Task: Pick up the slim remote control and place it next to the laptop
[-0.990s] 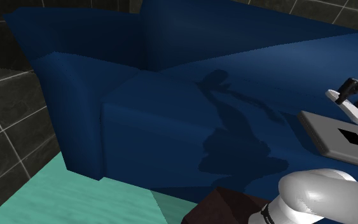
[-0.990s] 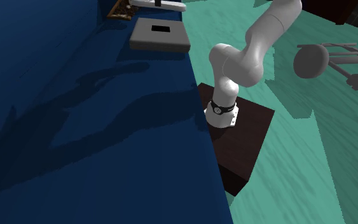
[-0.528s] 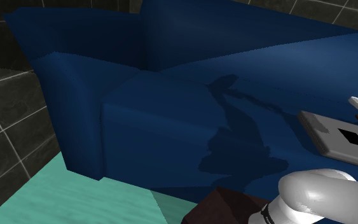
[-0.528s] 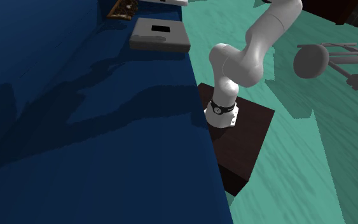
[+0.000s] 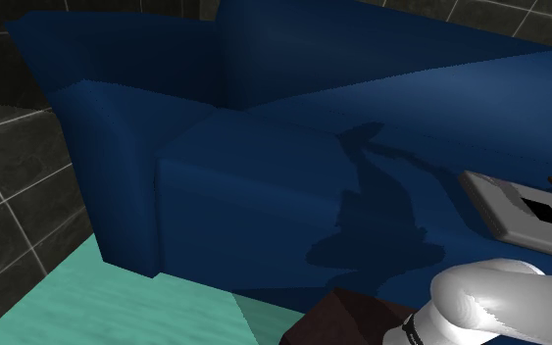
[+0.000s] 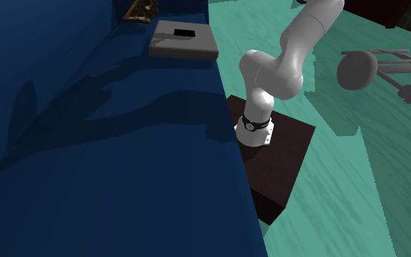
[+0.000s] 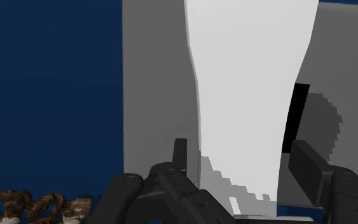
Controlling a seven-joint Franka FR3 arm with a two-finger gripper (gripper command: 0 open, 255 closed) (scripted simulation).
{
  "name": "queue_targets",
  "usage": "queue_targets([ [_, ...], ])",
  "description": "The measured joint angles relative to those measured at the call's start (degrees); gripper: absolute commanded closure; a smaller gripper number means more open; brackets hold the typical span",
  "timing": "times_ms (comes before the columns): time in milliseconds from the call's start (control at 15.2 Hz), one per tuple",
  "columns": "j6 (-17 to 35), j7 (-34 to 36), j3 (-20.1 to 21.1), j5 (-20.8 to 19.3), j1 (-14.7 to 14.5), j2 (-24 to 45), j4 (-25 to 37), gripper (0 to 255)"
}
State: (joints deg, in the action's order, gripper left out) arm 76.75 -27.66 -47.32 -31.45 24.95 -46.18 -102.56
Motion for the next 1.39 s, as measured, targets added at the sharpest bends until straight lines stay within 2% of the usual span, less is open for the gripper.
queue_targets([
  [132, -0.20, -2.44, -2.58, -0.87, -0.92, 0.61, 2.31, 255],
  [462, -1.19, -9.92, -12.06, -2.72, -6.38, 3.86, 12.12, 255],
  [858, -3.91, -19.50, -27.38, -5.48, -18.97, 6.36, 28.31, 255],
  [990, -5.44, -22.06, -33.09, -6.98, -25.51, 6.26, 35.11, 255],
  [1122, -5.20, -22.89, -34.34, -7.72, -26.48, 5.69, 35.90, 255],
  [1386, -2.47, -22.36, -33.77, -8.16, -24.33, 4.46, 31.84, 255],
])
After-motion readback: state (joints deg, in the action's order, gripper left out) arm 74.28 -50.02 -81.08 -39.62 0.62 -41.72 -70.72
